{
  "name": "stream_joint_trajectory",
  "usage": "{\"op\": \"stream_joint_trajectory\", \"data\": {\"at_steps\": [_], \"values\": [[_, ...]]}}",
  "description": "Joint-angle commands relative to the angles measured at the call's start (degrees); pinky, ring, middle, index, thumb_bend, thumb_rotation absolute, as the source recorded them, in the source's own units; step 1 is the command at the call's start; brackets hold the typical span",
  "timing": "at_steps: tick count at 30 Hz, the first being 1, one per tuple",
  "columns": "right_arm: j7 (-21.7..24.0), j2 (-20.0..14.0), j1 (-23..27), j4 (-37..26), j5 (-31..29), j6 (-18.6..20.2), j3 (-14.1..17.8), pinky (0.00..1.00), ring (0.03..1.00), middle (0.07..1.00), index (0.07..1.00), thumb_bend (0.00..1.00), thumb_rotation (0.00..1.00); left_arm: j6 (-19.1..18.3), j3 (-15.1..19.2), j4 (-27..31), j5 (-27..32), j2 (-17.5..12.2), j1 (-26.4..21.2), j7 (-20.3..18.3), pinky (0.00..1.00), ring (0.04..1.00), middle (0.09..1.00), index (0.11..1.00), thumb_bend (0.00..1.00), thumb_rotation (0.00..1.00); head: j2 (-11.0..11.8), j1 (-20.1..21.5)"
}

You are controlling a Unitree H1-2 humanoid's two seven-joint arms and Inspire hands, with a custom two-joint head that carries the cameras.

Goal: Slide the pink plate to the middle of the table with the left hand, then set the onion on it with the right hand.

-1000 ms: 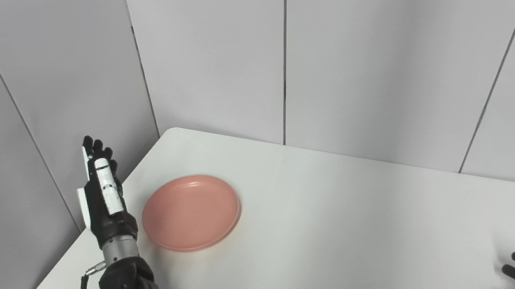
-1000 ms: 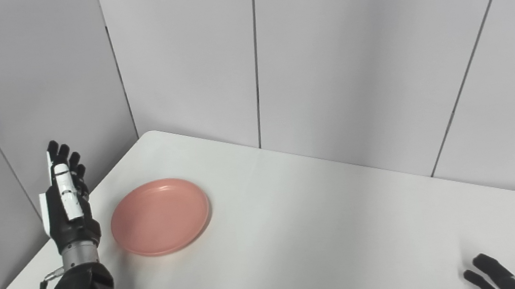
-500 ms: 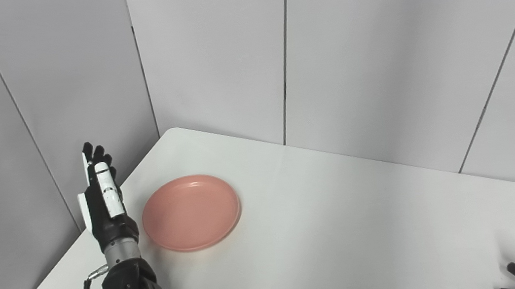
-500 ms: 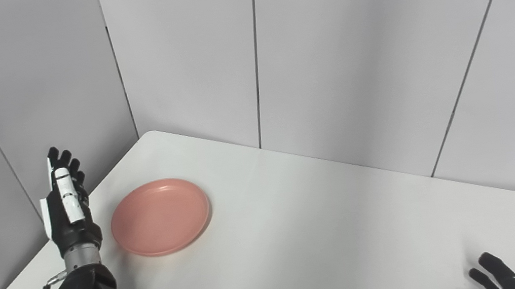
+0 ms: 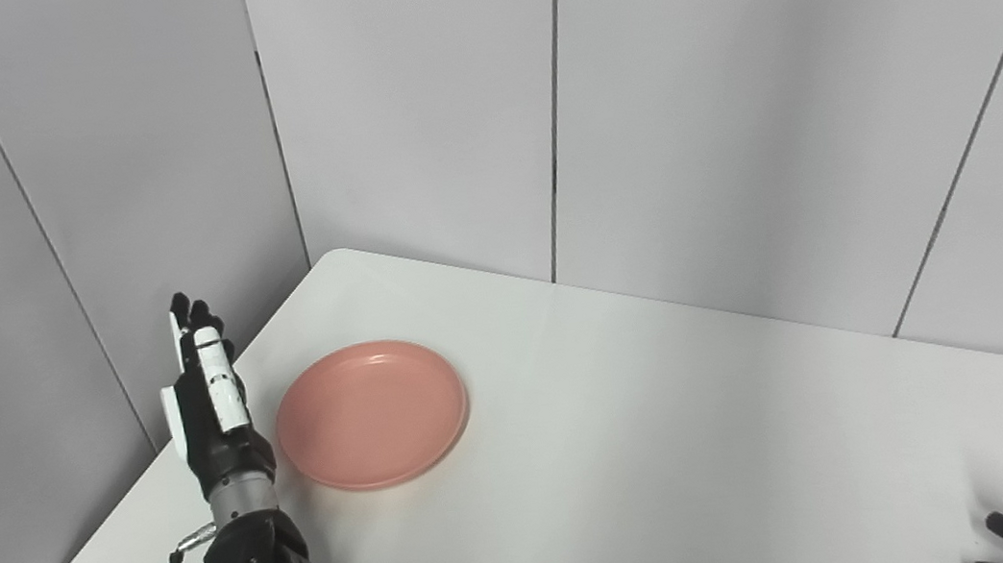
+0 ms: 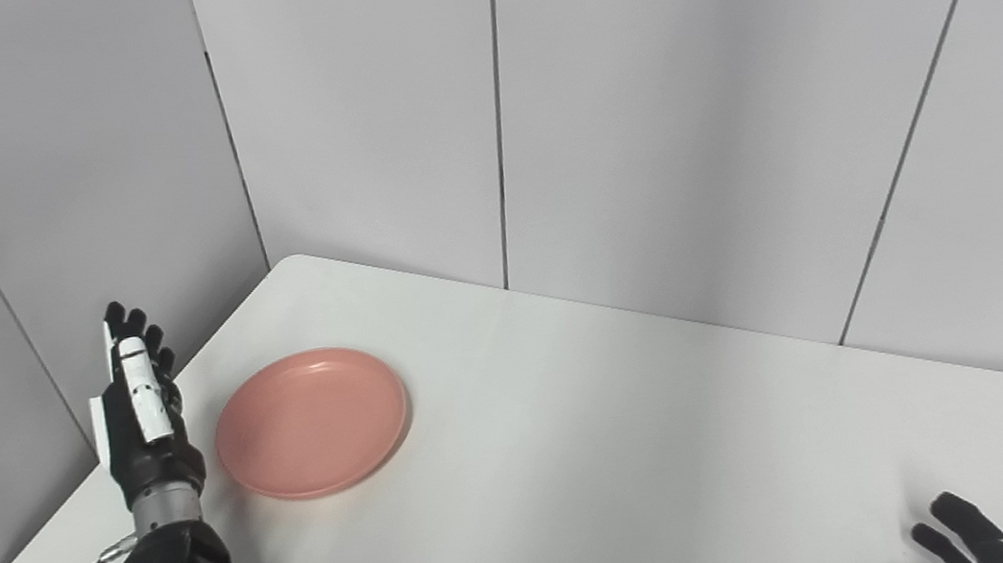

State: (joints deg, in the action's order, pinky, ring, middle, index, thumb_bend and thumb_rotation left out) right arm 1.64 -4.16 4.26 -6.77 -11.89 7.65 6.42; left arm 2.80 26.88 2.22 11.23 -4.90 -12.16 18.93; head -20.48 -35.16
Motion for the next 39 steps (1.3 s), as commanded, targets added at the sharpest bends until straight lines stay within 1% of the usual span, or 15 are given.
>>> {"op": "stream_joint_trajectory", "data": {"at_steps": [1, 4, 7, 9, 12, 21, 25, 29, 33, 35, 39], "values": [[-0.1, -0.4, 0.4, -0.9, 0.2, 0.6, 0.3, 0.53, 0.782, 0.822, 0.757, 1.0, 0.74, 2.2, 0.0, 0.2, 0.8, -1.0, -0.5, -1.0, 1.0, 0.992, 0.994, 0.982, 0.37, 1.0, 0.0, 0.0], [-0.2, -0.3, 0.5, -0.9, 0.1, 1.0, 0.4, 0.52, 0.773, 0.814, 0.752, 1.0, 0.74, 2.2, 0.0, -0.9, 1.0, -1.0, -0.6, -0.9, 0.99, 0.983, 0.984, 0.969, 0.38, 1.0, -0.1, -0.1], [0.0, -0.5, 0.5, -0.7, 0.3, 0.1, 0.3, 0.52, 0.768, 0.808, 0.746, 1.0, 0.74, 2.0, -0.1, -1.5, 1.0, -1.0, -0.6, -0.7, 0.98, 0.97, 0.97, 0.952, 0.39, 1.0, -0.2, -0.2], [-0.1, -0.5, 0.5, -0.7, 0.1, 0.1, 0.4, 0.52, 0.769, 0.808, 0.744, 1.0, 0.74, 2.1, -0.1, -2.0, 1.0, -1.0, -0.5, -0.7, 0.98, 0.966, 0.966, 0.948, 0.39, 1.0, -0.3, -0.1], [-0.1, -0.6, 0.4, -1.0, 0.3, 0.6, 0.3, 0.52, 0.769, 0.81, 0.746, 1.0, 0.74, 2.2, -0.1, -2.3, 1.0, -1.1, -0.4, -0.8, 0.97, 0.962, 0.964, 0.947, 0.39, 1.0, -0.4, -0.2], [0.0, -1.0, 0.4, -1.1, 0.6, 0.5, 0.2, 0.53, 0.776, 0.815, 0.747, 1.0, 0.74, 2.2, -0.2, -3.0, 1.4, -1.0, -0.4, -1.0, 0.97, 0.957, 0.959, 0.944, 0.38, 1.0, -0.7, -0.3], [-0.4, -0.6, 0.5, -1.3, 0.2, 0.7, 0.4, 0.51, 0.76, 0.8, 0.733, 1.0, 0.73, 2.1, -0.3, -3.4, 1.4, -1.3, -0.4, -1.1, 0.97, 0.96, 0.961, 0.946, 0.37, 1.0, -0.7, -0.3], [0.1, -0.9, 0.5, -0.9, 0.2, 0.0, 0.2, 0.51, 0.761, 0.801, 0.737, 1.0, 0.73, 1.6, -0.3, -3.6, 1.4, -1.2, -0.6, -1.0, 0.95, 0.95, 0.95, 0.933, 0.37, 1.0, -0.7, -0.3], [-0.4, -0.8, 0.4, -1.6, 0.4, 1.2, 0.2, 0.5, 0.756, 0.799, 0.737, 1.0, 0.74, 1.3, -0.6, -3.9, 1.4, -1.4, -0.6, -1.6, 0.96, 0.951, 0.952, 0.934, 0.37, 1.0, -1.0, -0.2], [-0.3, -0.8, 0.5, -1.6, 0.3, 1.1, 0.2, 0.5, 0.752, 0.797, 0.734, 1.0, 0.73, 1.0, -0.8, -4.0, 1.4, -1.5, -0.6, -1.9, 0.96, 0.955, 0.955, 0.936, 0.38, 1.0, -1.0, -0.2], [-0.2, -0.8, 0.6, -1.3, 0.0, 0.9, 0.3, 0.49, 0.757, 0.801, 0.733, 1.0, 0.73, -0.3, -1.1, -3.7, 3.0, -1.4, -0.8, -2.9, 0.97, 0.961, 0.96, 0.938, 0.38, 1.0, -1.0, -0.3]]}}
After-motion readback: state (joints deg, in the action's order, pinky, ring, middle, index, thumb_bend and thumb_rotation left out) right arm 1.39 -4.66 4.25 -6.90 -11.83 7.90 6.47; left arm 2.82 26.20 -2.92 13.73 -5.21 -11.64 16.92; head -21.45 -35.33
